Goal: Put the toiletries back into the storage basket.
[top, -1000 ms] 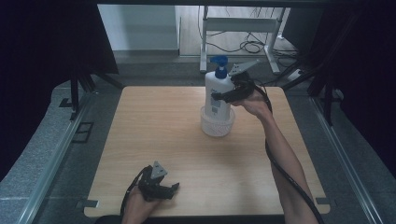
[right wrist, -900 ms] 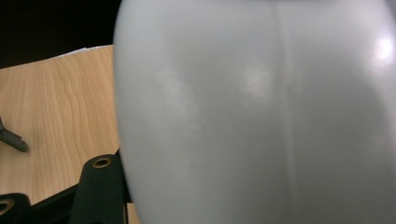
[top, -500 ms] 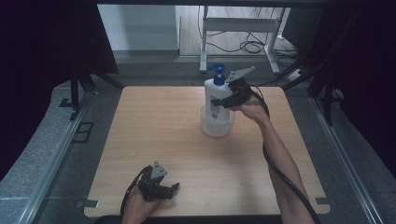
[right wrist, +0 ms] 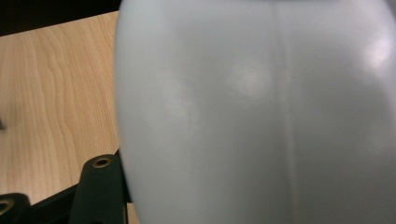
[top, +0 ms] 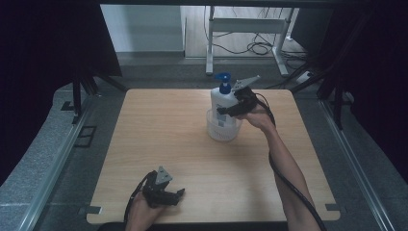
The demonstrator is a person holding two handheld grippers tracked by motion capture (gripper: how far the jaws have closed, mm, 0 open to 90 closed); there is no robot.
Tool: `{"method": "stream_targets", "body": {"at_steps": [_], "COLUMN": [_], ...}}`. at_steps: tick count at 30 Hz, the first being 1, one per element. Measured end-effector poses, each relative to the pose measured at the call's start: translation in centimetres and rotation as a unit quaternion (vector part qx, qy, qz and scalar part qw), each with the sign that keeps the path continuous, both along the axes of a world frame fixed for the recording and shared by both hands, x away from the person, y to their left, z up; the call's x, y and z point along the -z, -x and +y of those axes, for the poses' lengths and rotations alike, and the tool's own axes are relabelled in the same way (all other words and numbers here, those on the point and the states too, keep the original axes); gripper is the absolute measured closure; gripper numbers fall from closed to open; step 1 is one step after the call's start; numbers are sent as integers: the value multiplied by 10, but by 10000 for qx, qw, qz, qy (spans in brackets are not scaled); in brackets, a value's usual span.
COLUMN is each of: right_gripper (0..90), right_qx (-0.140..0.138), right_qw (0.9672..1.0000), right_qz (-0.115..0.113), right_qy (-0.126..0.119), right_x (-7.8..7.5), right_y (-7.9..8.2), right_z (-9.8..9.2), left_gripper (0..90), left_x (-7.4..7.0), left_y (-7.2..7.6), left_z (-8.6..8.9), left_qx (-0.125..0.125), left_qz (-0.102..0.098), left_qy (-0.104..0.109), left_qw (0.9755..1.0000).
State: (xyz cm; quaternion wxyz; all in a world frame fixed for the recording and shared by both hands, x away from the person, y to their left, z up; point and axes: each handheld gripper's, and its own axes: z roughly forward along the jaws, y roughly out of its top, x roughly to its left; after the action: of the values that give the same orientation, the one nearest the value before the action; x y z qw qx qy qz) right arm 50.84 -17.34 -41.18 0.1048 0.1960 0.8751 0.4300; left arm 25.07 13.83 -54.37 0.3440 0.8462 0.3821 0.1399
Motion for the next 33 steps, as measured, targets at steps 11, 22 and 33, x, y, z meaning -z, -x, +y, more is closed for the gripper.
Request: {"method": "stream_targets", "body": {"at_steps": [11,22,33], "right_gripper": [378,371,310], "right_qx": [37,169,277], "right_qw": [10000,9991,9987], "right_qz": [13,5,-50], "right_qy": [-48,-384,-434], "right_x": [13,24,24], "right_y": [1,3,5], "right_z": [1,-8,-9], "left_gripper": [125,125,125], "left_x": [0,0,0], "left_y": [0,0,0], "left_z": [0,0,0], "left_qx": [1,-7,-4], "left_qz": [6,5,5], "left_qy": [-7,4,0], "left_qw": [10000,10000,10000]}}
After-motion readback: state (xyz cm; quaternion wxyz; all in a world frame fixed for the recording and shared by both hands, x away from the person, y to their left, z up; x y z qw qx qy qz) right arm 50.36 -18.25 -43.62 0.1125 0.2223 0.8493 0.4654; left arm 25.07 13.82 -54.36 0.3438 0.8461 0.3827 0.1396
